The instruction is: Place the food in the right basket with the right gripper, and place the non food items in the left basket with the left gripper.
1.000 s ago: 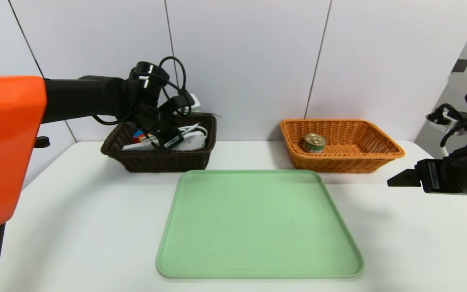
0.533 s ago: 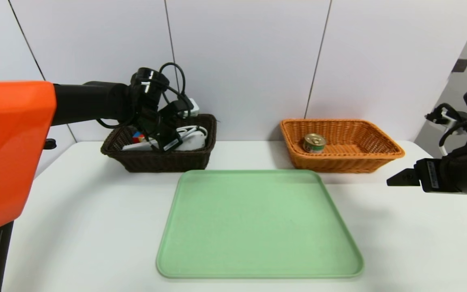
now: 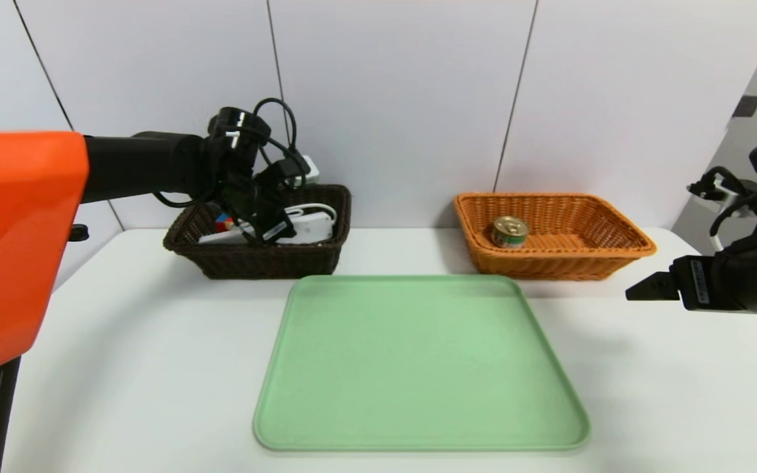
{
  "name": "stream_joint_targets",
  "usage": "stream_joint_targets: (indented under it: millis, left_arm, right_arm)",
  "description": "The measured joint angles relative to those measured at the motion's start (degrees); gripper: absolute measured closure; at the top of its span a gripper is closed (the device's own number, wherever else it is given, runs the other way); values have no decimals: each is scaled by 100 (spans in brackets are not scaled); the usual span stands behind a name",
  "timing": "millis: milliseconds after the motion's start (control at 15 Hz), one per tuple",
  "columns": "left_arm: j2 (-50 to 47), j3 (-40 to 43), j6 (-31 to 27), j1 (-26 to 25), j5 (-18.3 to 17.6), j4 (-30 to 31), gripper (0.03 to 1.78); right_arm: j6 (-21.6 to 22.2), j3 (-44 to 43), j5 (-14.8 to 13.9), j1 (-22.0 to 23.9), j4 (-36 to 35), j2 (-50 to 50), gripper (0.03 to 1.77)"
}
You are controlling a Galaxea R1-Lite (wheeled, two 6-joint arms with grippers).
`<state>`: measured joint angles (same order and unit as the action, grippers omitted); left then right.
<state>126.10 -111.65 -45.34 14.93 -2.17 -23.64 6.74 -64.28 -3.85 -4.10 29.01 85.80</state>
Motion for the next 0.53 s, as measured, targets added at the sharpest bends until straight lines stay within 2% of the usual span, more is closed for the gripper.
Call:
stream_joint_targets:
  millis: [333,533]
  left_arm:
    - [-564,-20,201,91,33,-21,47]
    - [-1240,-23,1114,301,55,-268,36]
  right_arm:
    - [12,-46,6,2,-13,11,9]
    - [33,-63,41,0,-29,23,9]
